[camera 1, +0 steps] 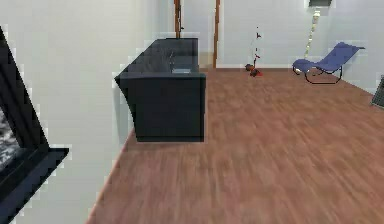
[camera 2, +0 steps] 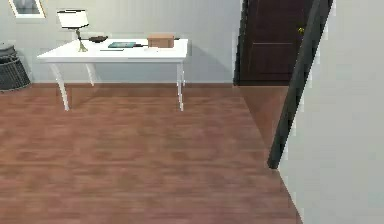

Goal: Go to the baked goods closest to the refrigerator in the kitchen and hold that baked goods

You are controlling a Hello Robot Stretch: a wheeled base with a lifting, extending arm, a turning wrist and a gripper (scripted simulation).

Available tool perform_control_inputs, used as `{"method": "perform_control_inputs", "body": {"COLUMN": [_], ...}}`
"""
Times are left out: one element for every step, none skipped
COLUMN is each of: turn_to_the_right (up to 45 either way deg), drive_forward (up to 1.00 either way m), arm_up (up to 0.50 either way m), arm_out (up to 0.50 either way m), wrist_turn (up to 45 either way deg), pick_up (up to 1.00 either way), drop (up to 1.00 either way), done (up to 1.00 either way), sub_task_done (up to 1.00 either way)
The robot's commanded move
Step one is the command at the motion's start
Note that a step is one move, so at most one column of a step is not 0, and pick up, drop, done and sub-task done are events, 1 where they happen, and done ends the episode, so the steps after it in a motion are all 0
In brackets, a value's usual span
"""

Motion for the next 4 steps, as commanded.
{"method": "perform_control_inputs", "body": {"turn_to_the_right": [12.0, 0.0, 3.0, 0.0], "drive_forward": [0.0, 1.0, 0.0, 0.75], "arm_up": [0.0, 0.0, 0.0, 0.0], "arm_out": [0.0, 0.0, 0.0, 0.0], "wrist_turn": [0.0, 0.0, 0.0, 0.0], "pick_up": [0.0, 0.0, 0.0, 0.0], "drop": [0.0, 0.0, 0.0, 0.0], "done": [0.0, 0.0, 0.0, 0.0], "sub_task_done": [0.0, 0.0, 0.0, 0.0]}}
